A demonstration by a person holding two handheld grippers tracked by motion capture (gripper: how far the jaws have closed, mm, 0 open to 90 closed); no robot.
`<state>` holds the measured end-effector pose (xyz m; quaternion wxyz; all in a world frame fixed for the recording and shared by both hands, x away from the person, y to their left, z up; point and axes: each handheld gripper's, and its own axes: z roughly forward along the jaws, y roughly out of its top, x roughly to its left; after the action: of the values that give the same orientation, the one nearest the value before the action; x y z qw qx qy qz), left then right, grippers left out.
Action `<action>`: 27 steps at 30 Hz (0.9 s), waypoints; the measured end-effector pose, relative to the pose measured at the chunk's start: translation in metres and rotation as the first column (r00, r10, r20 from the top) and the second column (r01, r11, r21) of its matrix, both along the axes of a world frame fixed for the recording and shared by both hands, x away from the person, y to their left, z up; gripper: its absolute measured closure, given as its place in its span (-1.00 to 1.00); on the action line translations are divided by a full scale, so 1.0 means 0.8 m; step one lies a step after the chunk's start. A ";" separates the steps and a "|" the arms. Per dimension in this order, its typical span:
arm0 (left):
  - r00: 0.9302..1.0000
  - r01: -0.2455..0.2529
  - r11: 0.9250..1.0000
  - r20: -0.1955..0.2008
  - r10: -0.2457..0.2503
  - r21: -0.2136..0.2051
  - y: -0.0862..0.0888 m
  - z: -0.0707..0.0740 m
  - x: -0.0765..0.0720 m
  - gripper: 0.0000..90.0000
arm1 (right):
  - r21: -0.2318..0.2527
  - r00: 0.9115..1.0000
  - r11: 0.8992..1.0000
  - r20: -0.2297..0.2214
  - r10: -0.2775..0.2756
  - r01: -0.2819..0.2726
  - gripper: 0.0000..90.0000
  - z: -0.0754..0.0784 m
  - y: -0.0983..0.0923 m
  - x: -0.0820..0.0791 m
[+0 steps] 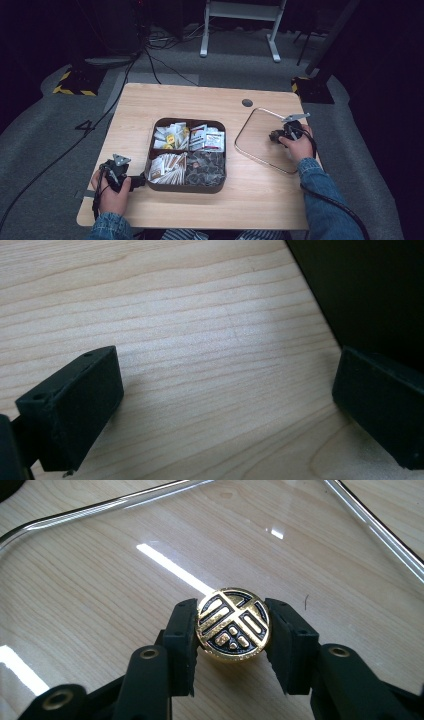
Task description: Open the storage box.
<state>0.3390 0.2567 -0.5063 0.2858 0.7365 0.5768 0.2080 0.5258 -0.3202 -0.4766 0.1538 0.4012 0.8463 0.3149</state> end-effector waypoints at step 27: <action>1.000 0.004 1.000 0.000 -0.004 0.000 0.000 0.000 0.000 -1.00 | 0.310 0.982 0.950 0.185 -0.030 -0.029 -0.11 0.009 -0.017 -0.082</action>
<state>0.3390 0.2570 -0.5063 0.2863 0.7375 0.5754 0.2075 0.4601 -0.3341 -0.4696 0.1675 0.3891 0.7678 0.4806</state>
